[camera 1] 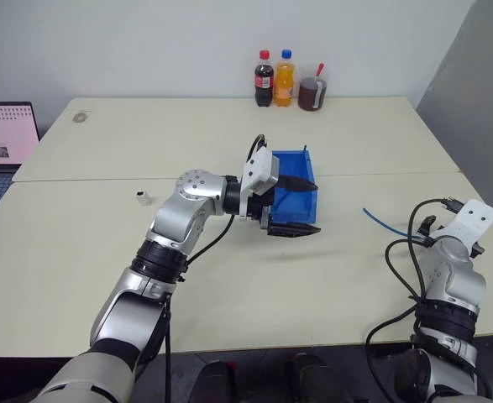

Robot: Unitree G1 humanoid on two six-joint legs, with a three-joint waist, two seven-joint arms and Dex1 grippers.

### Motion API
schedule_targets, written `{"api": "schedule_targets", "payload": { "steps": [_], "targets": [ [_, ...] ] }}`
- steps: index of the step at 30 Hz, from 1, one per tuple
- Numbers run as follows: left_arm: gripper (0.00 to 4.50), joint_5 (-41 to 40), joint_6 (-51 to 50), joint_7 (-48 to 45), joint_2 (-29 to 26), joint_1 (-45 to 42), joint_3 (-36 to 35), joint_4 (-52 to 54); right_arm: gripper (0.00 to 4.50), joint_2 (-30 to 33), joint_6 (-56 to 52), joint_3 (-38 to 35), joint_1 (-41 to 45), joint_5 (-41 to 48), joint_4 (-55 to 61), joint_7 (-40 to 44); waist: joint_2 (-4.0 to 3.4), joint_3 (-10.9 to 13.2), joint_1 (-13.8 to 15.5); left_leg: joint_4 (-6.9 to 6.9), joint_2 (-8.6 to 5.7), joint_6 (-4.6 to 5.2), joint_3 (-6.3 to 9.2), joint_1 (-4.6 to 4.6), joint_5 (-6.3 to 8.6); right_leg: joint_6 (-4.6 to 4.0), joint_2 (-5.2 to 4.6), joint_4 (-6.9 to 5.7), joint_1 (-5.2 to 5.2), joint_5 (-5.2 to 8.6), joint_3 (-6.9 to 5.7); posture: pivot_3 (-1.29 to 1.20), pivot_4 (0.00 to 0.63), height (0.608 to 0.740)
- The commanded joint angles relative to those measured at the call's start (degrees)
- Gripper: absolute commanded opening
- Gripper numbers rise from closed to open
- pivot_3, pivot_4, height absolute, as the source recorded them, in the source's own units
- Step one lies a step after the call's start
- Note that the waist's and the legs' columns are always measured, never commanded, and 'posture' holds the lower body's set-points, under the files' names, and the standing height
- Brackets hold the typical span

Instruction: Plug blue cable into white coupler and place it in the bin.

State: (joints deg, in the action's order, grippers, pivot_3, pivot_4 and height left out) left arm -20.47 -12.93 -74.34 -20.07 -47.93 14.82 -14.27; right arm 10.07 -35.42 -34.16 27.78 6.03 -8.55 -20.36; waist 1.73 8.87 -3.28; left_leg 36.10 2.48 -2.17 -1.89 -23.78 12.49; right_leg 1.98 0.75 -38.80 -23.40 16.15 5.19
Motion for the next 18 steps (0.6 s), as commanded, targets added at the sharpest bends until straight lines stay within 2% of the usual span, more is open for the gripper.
{"api": "schedule_targets", "payload": {
  "steps": [1, 2, 6, 18],
  "targets": [
    [4.5, 1.02, 2.6, -1.1, 0.65, -2.48, -0.5, -1.32, 4.49, -0.05, 2.0, -2.21, 1.24, 2.75, -1.04, -1.6, 0.0, 0.0, 0.0, 0.0, 0.0, 0.0, 0.01, -0.01, 0.0, 0.0, 0.0, 0.0, 0.0, 0.0, 0.02, 0.0, 0.15, 0.74],
    [4.5, 1.18, 2.84, -1.25, 0.75, -2.77, -0.63, -1.72, 4.49, -0.17, 2.2, -2.44, 1.23, 3.08, -1.32, -2.01, -0.01, 0.01, -0.01, 0.0, 0.0, 0.0, 0.01, -0.01, 0.0, 0.0, 0.0, 0.0, 0.0, 0.0, 0.03, 0.0, 0.15, 0.74],
    [4.5, 0.03, 0.87, -0.78, 1.89, -4.21, -1.81, -1.73, 3.81, -0.37, 3.61, -2.99, 1.04, 4.12, -2.49, -3.48, -0.01, 0.01, 0.01, 0.02, -0.01, 0.0, 0.02, -0.03, 0.0, 0.01, 0.0, -0.01, -0.01, 0.0, 0.03, 0.0, 0.15, 0.74],
    [4.5, 0.62, -0.25, -1.45, 3.26, -4.37, -0.7, 0.35, 0.79, 2.76, 10.51, 1.82, -1.65, 1.69, -8.36, -1.63, -0.01, 0.01, -0.2, 0.02, 0.0, 0.0, 0.03, 0.01, 0.0, 0.03, 0.02, -0.08, -0.01, 0.01, 0.06, 0.0, 0.15, 0.74]
  ]
}}
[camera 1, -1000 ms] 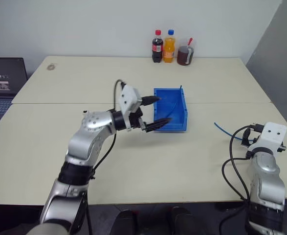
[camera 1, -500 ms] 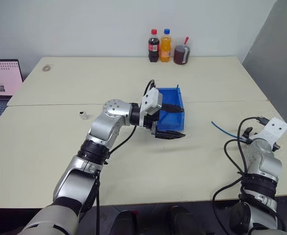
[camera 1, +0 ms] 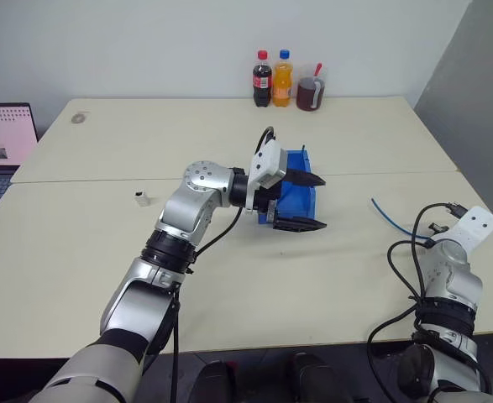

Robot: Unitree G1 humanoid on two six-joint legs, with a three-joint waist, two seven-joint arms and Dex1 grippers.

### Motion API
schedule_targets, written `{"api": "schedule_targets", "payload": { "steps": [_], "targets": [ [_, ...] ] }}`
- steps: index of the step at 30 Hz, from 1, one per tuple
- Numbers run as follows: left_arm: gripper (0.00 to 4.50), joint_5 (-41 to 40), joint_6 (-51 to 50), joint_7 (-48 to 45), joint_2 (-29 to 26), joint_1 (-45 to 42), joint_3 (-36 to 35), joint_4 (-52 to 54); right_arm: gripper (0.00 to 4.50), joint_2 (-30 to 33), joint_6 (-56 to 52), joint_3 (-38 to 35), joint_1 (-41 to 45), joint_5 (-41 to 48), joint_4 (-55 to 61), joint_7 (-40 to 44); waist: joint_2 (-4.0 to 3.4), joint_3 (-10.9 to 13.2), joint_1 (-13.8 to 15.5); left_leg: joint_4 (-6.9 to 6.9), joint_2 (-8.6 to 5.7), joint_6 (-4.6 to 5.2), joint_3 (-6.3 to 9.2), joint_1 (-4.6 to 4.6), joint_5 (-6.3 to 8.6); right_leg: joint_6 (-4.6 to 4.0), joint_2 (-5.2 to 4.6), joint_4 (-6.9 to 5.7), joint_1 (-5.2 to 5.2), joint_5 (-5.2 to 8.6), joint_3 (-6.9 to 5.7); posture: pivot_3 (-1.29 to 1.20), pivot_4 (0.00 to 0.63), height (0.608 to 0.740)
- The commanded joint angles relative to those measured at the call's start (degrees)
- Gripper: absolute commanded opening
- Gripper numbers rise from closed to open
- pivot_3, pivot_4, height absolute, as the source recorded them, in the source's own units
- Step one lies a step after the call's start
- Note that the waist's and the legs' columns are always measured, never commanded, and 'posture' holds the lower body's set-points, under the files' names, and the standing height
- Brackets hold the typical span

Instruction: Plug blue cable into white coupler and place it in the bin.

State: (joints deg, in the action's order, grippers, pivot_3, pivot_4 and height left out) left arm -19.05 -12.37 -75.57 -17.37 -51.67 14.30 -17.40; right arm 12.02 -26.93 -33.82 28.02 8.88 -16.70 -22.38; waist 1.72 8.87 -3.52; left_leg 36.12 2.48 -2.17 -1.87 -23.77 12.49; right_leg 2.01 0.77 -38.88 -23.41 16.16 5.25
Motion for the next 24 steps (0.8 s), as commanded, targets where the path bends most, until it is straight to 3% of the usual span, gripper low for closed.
{"api": "schedule_targets", "payload": {
  "steps": [1, 4, 8, 11, 17, 24],
  "targets": [
    [4.5, -1.09, -1.38, -0.43, 0.53, -0.32, -0.12, 4.21, 0.49, 0.77, 2.3, 1.89, -2.53, -1.36, 0.07, 0.34, 0.0, 0.0, 0.07, 0.0, 0.0, 0.0, 0.0, -0.01, 0.0, 0.0, 0.0, 0.01, 0.0, 0.0, 0.01, 0.0, 0.15, 0.74],
    [4.5, -1.38, -2.58, -1.01, 0.26, 0.87, 0.31, 6.14, 0.05, 0.86, 2.67, 3.19, -4.19, -2.01, 0.57, 0.4, 0.0, 0.0, 0.16, -0.01, 0.01, 0.0, 0.02, -0.04, 0.0, -0.01, 0.01, 0.02, 0.0, 0.0, 0.01, 0.0, 0.15, 0.74],
    [4.5, -1.09, -3.01, -1.24, -0.08, 2.07, 0.44, 7.42, 0.05, 2.75, 3.46, 6.38, -5.73, -3.76, 1.53, 2.53, 0.0, 0.0, 0.29, 0.0, 0.01, 0.0, 0.04, -0.04, 0.0, -0.02, 0.01, 0.01, 0.01, 0.0, -0.01, 0.0, 0.15, 0.74],
    [4.5, -0.82, -2.91, -1.21, -0.81, 2.73, 0.01, 8.01, 0.05, 6.6, 3.96, 11.31, -8.24, -5.33, 5.99, 9.18, 0.0, 0.0, 0.28, 0.02, 0.0, 0.0, 0.02, -0.04, 0.0, 0.0, 0.01, 0.0, 0.01, 0.01, 0.0, 0.0, 0.15, 0.74],
    [4.5, -2.02, -2.25, -2.51, -5.41, 6.99, -2.38, 10.68, 0.05, 18.73, -1.87, 16.74, -17.33, 4.27, 25.87, 35.41, -0.32, 0.18, 0.02, 0.02, 0.0, 0.0, 0.05, 0.01, 0.0, 0.16, 0.02, -0.01, 0.0, 0.1, 0.02, 0.0, 0.15, 0.74],
    [4.5, -5.46, -6.21, 2.78, -10.27, 17.93, -7.88, 19.88, 0.05, 34.27, 1.66, 21.43, -26.47, 13.72, 43.69, 64.02, -0.26, 0.24, 0.17, 0.07, 0.14, 0.0, 0.13, 0.04, 0.01, 0.17, 0.14, -0.03, 0.08, 0.11, -0.07, 0.0, 0.15, 0.74]
  ]
}}
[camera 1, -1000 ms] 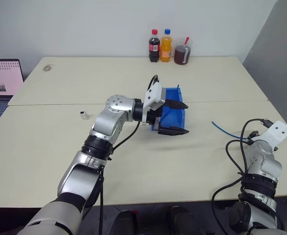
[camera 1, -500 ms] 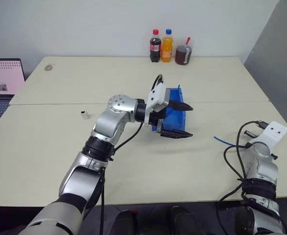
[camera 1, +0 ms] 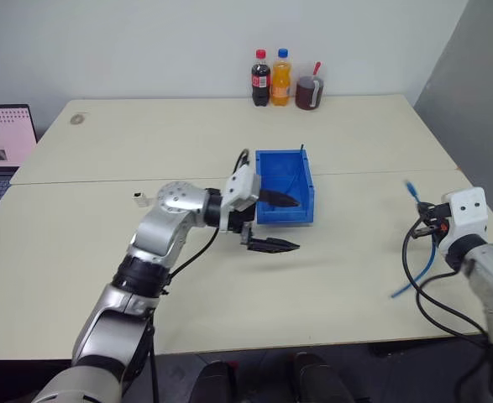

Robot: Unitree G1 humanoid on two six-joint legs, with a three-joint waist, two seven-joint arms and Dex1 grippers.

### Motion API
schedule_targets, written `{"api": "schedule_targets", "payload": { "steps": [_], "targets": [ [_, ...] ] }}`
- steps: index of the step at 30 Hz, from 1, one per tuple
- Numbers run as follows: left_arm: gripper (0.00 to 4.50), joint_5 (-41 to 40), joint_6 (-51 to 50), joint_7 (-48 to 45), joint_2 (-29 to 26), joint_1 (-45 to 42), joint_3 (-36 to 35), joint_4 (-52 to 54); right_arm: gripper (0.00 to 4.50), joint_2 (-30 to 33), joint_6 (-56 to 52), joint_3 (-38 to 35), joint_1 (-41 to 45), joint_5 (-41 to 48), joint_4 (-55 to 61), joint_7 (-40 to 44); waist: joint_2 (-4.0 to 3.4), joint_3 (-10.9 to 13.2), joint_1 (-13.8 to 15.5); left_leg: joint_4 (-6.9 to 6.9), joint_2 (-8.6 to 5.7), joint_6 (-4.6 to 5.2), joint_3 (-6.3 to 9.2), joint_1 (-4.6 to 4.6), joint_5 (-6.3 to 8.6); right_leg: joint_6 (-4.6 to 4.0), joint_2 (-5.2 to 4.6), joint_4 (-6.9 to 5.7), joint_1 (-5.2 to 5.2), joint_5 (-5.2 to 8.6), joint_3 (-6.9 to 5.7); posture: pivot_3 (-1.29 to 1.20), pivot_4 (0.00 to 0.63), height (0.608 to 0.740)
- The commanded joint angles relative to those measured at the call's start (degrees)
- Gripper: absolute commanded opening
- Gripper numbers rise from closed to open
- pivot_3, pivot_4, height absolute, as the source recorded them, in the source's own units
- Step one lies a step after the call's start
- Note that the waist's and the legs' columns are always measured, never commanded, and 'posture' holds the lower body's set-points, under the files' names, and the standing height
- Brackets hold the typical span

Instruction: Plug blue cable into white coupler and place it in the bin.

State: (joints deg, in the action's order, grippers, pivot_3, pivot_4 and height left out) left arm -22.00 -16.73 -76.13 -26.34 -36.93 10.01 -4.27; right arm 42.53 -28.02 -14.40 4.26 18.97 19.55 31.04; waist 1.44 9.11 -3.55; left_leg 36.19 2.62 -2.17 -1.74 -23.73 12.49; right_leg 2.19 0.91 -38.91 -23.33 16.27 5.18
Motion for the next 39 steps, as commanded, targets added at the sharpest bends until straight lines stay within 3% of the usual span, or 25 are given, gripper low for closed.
{"api": "schedule_targets", "payload": {
  "steps": [1, 6, 11, 15, 20, 28, 34, 39],
  "targets": [
    [4.5, -2.83, -2.53, 5.14, -2.05, 5.46, -5.09, 8.76, 0.05, 5.13, 4.17, 3.22, -3.15, 3.7, 9.17, 13.25, 0.05, 0.03, 0.28, 0.02, 0.0, 0.0, 0.02, 0.0, 0.0, 0.0, -0.01, 0.0, 0.02, 0.0, -0.02, 0.0, 0.15, 0.74],
    [4.5, -3.91, -6.27, 12.64, -5.84, 16.96, -10.97, 16.77, 0.05, 5.59, 11.07, 11.67, 1.97, 0.76, 9.68, 19.8, 0.28, 0.18, -0.03, 0.12, 0.03, 0.0, 0.04, 0.11, 0.0, 0.04, -0.06, -0.04, 0.06, -0.03, -0.02, 0.0, 0.15, 0.74],
    [4.5, -5.42, -8.39, 18.15, -8.64, 39.31, -18.18, 30.48, 0.05, -1.78, 20.03, 26.49, 13.7, -6.77, 0.04, 24.84, 0.69, 0.38, -1.08, 0.24, 0.23, 0.0, -0.13, 0.26, 0.01, 0.02, -0.14, -0.04, 0.12, -0.11, 0.15, 0.0, 0.15, 0.74],
    [4.5, -5.06, -6.64, 23.22, -6.79, 52.07, -20.78, 38.99, 0.05, -7.56, 23.6, 32.55, 19.91, -8.41, -9.66, 28.93, 1.04, 0.66, -0.5, 0.24, 0.36, 0.0, -0.02, 0.17, 0.01, -0.08, -0.26, -0.05, 0.1, -0.12, 0.14, 0.0, 0.15, 0.74],
    [4.5, -1.2, -0.92, 29.24, -3.34, 61.66, -21.53, 43.99, 0.05, -12.28, 18.85, 36.18, 23.3, -4.97, -18.94, 36.46, 1.04, 0.66, 1.11, 0.35, 0.12, 0.0, -0.02, 0.14, 0.01, -0.17, -0.52, -0.03, 0.16, -0.14, 0.06, 0.0, 0.15, 0.74],
    [4.5, 1.36, 4.26, 33.49, -1.74, 67.96, -21.89, 45.14, 0.05, -17.6, 11.49, 36.43, 27.98, -3.59, -28.68, 40.27, 0.99, 0.69, 1.01, 0.36, 0.18, 0.01, -0.01, 0.17, 0.01, -0.64, -0.43, -0.1, 0.13, 0.07, 0.06, 0.0, 0.15, 0.74],
    [4.5, 0.65, 3.88, 34.21, -2.44, 68.42, -21.19, 46.37, 0.05, -18.59, 8.31, 36.15, 28.46, -3.32, -28.58, 41.08, 0.98, 0.69, 0.77, 0.34, 0.15, 0.0, -0.08, 0.16, 0.03, -0.38, -0.43, -0.08, 0.11, -0.08, -0.03, 0.0, 0.15, 0.74],
    [4.5, 0.04, 3.7, 33.72, -3.29, 68.22, -21.18, 46.27, 0.05, -18.55, 12.23, 38.85, 28.28, -7.73, -30.97, 40.87, 0.98, 0.69, 0.5, 0.34, 0.16, 0.01, -0.05, 0.16, 0.03, -0.33, -0.4, -0.09, 0.11, -0.08, -0.07, 0.0, 0.15, 0.74]
  ]
}}
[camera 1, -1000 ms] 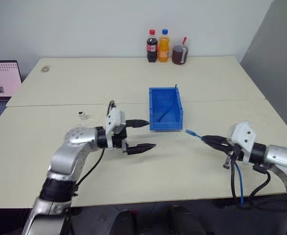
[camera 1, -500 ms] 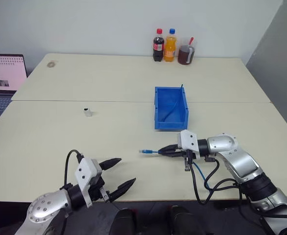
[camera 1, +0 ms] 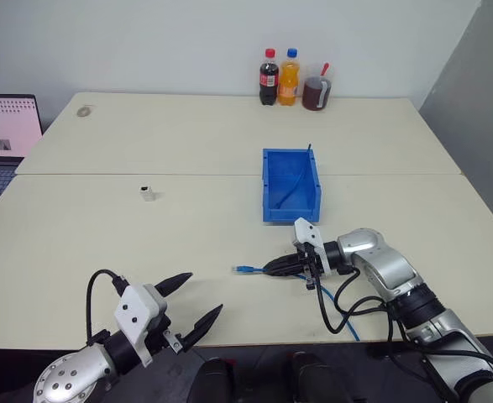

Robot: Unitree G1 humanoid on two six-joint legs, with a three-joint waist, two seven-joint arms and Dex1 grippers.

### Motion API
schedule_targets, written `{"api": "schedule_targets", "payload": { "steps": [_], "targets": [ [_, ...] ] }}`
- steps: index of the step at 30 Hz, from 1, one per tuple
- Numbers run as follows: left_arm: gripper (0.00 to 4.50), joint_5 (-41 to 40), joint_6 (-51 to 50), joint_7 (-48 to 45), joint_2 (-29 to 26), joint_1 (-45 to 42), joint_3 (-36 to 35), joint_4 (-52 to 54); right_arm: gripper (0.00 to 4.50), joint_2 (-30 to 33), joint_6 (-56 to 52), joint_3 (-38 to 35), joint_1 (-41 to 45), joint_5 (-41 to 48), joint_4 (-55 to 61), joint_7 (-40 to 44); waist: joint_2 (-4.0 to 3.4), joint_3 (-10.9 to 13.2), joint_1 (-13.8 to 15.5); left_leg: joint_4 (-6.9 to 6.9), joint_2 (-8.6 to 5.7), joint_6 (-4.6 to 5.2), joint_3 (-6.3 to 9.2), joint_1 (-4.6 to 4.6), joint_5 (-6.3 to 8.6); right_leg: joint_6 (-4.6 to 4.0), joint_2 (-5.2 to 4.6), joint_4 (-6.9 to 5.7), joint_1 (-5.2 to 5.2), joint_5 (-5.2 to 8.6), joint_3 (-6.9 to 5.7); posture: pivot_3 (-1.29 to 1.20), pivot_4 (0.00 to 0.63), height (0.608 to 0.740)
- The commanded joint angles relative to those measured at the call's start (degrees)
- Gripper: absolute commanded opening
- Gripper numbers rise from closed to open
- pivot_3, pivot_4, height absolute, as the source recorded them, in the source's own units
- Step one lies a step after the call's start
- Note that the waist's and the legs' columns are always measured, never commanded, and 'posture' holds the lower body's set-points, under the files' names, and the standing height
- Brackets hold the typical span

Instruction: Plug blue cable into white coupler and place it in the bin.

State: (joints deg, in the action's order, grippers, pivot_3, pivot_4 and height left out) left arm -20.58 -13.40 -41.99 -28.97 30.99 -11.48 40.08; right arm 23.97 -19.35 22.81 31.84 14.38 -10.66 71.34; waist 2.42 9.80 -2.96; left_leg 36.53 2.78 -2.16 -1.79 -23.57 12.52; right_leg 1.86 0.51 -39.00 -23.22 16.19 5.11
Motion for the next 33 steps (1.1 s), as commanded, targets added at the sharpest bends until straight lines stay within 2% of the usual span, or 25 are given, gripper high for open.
{"api": "schedule_targets", "payload": {
  "steps": [1, 3, 6, 12, 18, 20, 23, 27, 33],
  "targets": [
    [4.5, -1.33, 0.41, -0.52, -0.8, 0.28, 0.42, 1.63, 0.05, 0.13, 4.52, 2.44, 0.79, -4.43, -1.77, 0.51, 0.0, 0.0, -0.18, 0.0, -0.01, 0.0, 0.0, 0.0, 0.0, 0.0, 0.02, 0.0, 0.0, 0.0, -0.01, 0.0, 0.15, 0.74],
    [4.5, -1.17, 0.53, -0.61, -1.0, 0.32, 0.78, 1.27, 0.05, -0.24, 5.7, 2.86, 0.87, -5.87, -3.66, -0.15, 0.0, 0.0, -0.25, 0.0, 0.0, 0.0, -0.01, 0.0, 0.0, 0.01, 0.03, 0.0, -0.01, 0.0, -0.02, 0.0, 0.15, 0.74],
    [4.5, -0.96, 0.53, -0.64, -1.36, 0.11, 1.95, 1.62, 0.59, -0.83, 4.52, 2.25, 1.29, -5.81, -5.27, -0.33, 0.01, -0.01, -0.32, 0.0, -0.01, 0.0, -0.02, 0.02, 0.0, 0.0, 0.03, 0.0, 0.0, -0.01, 0.0, 0.0, 0.15, 0.74],
    [4.5, -1.17, 0.82, -1.06, -2.14, -1.71, 3.27, -0.24, 1.99, 0.47, 5.02, 0.43, 0.66, -6.35, -4.16, -1.73, 0.0, -0.01, -0.34, 0.02, 0.0, 0.0, -0.02, 0.1, 0.0, 0.04, 0.1, -0.03, 0.04, -0.02, 0.02, 0.0, 0.15, 0.74],
    [4.5, -0.32, 5.07, -7.74, -7.27, -10.72, 2.72, -9.87, 3.28, 6.46, -2.42, -5.26, -5.06, -1.67, 12.12, -3.37, -0.04, 0.01, 0.58, 0.08, -0.03, 0.0, -0.01, 0.06, 0.0, -0.08, 0.1, -0.02, 0.03, 0.05, 0.01, 0.0, 0.15, 0.74],
    [4.5, 2.29, 10.13, -11.98, -10.4, -15.43, 4.06, -15.72, 3.67, 9.04, -7.0, -8.31, -8.11, 0.75, 19.7, -4.91, -0.09, 0.04, 0.82, 0.09, -0.05, 0.0, -0.04, -0.01, 0.0, -0.04, 0.1, 0.0, -0.02, 0.03, 0.01, 0.0, 0.15, 0.74],
    [4.5, 2.15, 12.51, -18.97, -13.69, -24.13, 7.2, -23.58, 4.44, 12.02, -14.14, -13.46, -11.99, 5.04, 30.32, -8.03, -0.11, 0.06, 1.01, 0.08, -0.07, -0.02, -0.02, -0.08, 0.01, 0.02, 0.15, 0.0, -0.06, -0.01, -0.03, 0.0, 0.15, 0.74],
    [4.5, 4.81, 18.46, -29.44, -15.04, -36.05, 14.27, -35.86, 4.48, 13.13, -23.6, -18.92, -14.52, 10.98, 40.88, -13.28, -0.13, 0.05, 1.01, 0.09, -0.07, -0.03, -0.04, -0.15, 0.02, 0.04, 0.22, 0.0, -0.1, -0.02, -0.12, 0.0, 0.15, 0.74],
    [4.5, 9.22, 25.74, -40.02, -10.01, -51.11, 24.03, -54.47, 4.48, 13.36, -29.21, -22.3, -21.23, 13.15, 50.0, -21.23, -0.11, 0.04, 1.17, 0.17, -0.09, -0.03, -0.03, -0.3, 0.02, 0.06, 0.3, 0.01, -0.1, -0.04, -0.26, 0.0, 0.15, 0.74]
  ]
}}
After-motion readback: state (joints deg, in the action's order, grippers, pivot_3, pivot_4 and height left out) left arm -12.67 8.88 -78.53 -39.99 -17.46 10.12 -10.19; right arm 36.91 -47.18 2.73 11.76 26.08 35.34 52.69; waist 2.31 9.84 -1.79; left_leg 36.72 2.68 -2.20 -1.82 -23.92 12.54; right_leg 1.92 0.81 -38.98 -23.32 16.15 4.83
